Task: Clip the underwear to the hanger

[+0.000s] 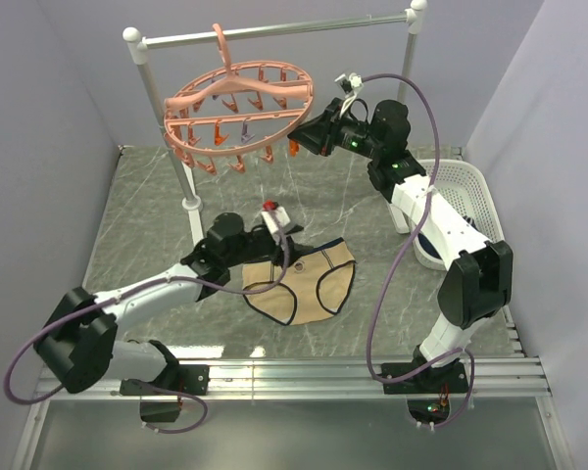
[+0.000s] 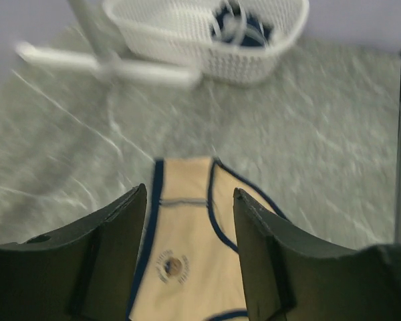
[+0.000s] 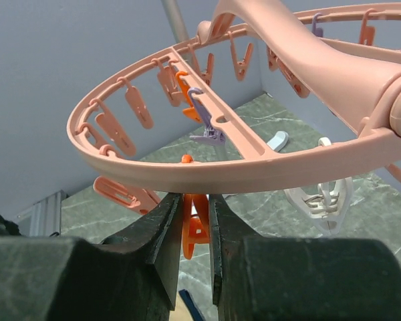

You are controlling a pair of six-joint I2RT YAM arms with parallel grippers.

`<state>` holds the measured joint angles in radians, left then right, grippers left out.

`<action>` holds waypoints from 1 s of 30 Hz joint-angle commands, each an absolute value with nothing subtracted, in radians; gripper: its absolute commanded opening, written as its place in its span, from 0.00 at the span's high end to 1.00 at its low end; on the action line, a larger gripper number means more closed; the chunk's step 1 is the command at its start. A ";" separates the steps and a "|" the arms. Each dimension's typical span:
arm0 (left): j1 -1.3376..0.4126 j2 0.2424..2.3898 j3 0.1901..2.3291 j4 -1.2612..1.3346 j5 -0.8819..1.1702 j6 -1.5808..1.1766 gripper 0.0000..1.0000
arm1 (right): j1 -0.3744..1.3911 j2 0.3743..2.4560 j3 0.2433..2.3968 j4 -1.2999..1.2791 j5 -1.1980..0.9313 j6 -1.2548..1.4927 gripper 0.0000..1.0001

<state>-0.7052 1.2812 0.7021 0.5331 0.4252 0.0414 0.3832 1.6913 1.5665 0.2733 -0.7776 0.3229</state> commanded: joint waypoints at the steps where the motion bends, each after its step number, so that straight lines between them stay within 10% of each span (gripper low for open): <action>1: -0.753 1.356 0.774 0.298 0.419 0.112 0.40 | 0.380 1.677 1.614 0.284 -0.752 0.350 1.00; 30: -0.815 2.028 1.347 -0.141 0.075 -0.035 0.57 | 0.377 1.683 1.608 0.281 -0.747 0.353 1.00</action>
